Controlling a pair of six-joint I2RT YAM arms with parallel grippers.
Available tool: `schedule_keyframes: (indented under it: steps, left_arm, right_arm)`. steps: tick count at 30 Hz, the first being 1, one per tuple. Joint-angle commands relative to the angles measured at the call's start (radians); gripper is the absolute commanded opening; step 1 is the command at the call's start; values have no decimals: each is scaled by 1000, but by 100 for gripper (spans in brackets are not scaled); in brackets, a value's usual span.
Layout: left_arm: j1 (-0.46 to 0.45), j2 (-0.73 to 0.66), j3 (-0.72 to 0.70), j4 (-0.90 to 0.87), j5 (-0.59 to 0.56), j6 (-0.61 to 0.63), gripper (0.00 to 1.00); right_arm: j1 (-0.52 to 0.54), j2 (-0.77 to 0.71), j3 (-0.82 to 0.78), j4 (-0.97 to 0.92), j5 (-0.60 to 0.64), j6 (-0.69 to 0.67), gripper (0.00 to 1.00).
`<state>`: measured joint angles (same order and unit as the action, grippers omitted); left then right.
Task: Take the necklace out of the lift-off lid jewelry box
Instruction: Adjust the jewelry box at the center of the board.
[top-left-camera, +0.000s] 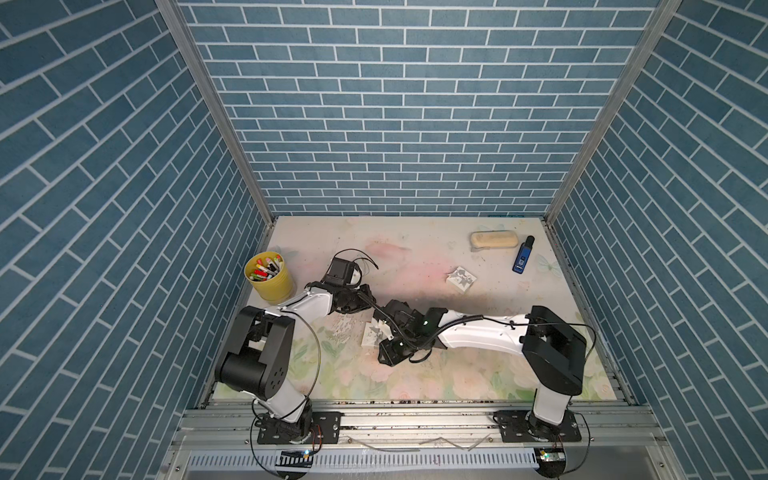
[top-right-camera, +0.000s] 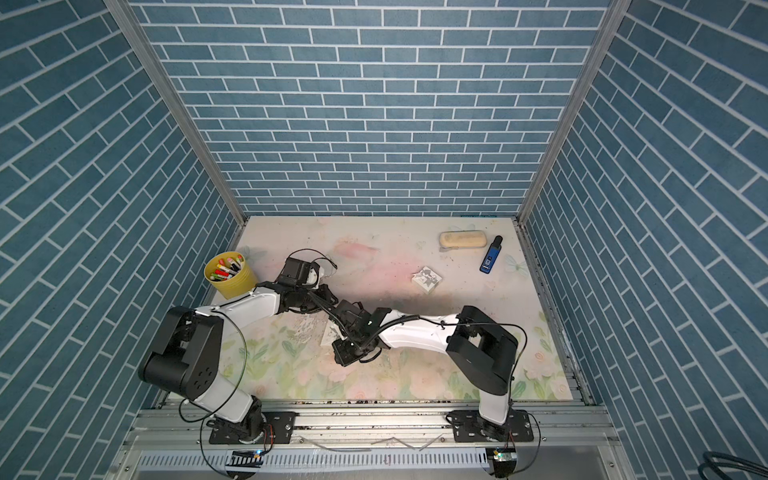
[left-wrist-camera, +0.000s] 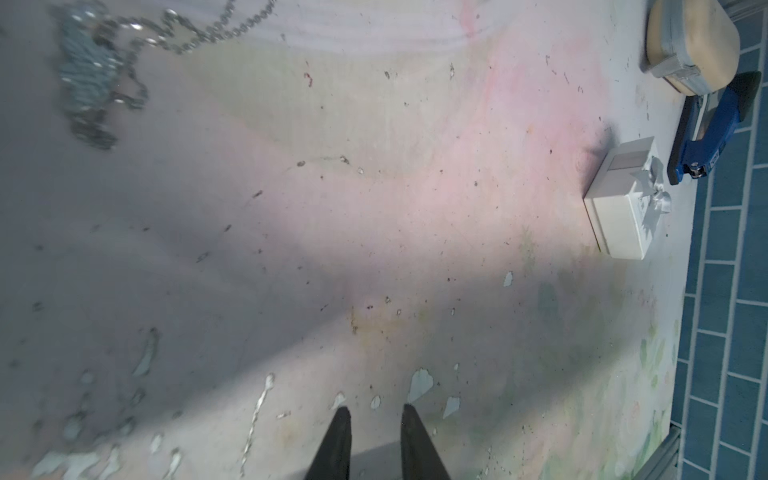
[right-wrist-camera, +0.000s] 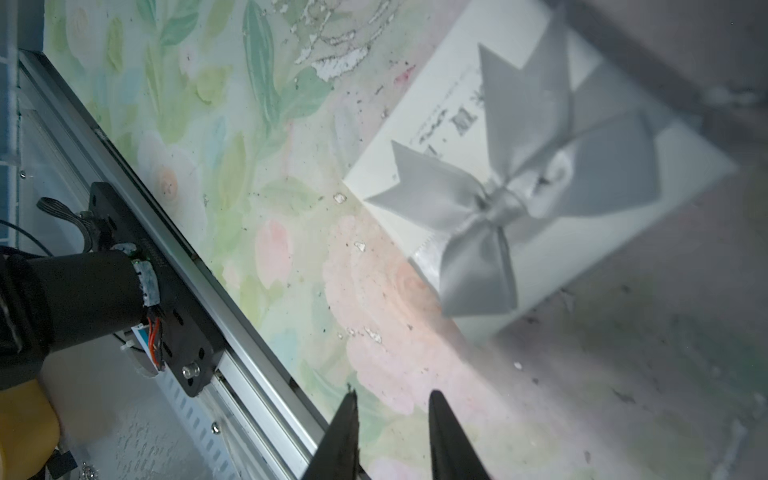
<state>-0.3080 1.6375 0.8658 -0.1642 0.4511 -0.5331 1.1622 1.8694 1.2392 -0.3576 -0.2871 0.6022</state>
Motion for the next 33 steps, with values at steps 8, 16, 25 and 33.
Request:
schedule_keyframes:
  steps: [8, 16, 25, 33]
  left_arm:
    - [13, 46, 12, 5, 25, 35, 22]
    - [27, 4, -48, 0, -21, -6, 22]
    - [18, -127, -194, 47, -113, -133, 26]
    - [18, -241, -252, 10, -183, -121, 37]
  right_arm:
    - [-90, 93, 82, -39, 3, -66, 29]
    - [-260, 31, 23, -64, 32, -119, 30]
    - [-343, -29, 46, -140, 70, -159, 33]
    - [-334, -96, 45, -171, 54, -179, 53]
